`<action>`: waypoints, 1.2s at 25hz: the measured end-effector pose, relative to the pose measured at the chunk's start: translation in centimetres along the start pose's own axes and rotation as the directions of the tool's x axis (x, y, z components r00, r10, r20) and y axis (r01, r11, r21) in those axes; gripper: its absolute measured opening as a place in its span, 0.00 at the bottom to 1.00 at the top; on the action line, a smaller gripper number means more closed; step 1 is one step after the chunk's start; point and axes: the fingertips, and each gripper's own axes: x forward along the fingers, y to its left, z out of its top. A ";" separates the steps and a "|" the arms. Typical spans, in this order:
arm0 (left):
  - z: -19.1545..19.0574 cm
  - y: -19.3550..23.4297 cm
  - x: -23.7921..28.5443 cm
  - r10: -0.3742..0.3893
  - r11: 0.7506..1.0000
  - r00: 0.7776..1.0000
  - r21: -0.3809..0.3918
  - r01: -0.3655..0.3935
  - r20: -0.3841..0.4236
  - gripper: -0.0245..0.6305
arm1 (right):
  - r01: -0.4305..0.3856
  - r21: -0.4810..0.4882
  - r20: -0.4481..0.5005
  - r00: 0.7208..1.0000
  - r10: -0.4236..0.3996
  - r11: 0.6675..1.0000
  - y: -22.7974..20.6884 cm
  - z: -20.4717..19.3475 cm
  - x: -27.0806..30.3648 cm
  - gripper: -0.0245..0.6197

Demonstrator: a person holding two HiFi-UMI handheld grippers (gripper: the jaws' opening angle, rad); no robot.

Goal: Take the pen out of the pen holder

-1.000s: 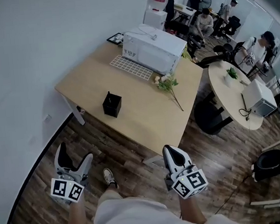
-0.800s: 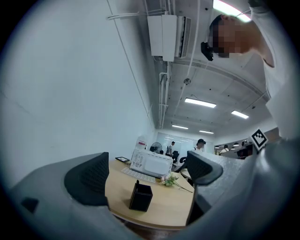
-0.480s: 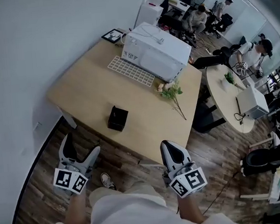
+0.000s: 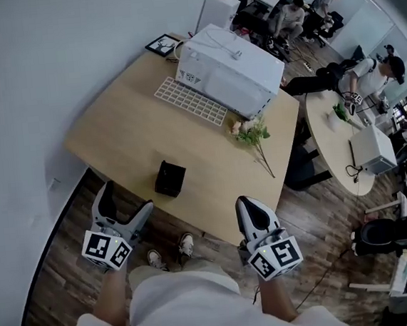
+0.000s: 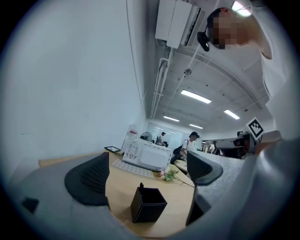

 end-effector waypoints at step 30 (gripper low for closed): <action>-13.3 2.5 13.1 -0.004 0.997 0.920 0.075 0.037 -0.392 0.53 | -0.162 0.102 -0.042 0.985 0.166 0.982 -5.0 -2.6 6.3 0.04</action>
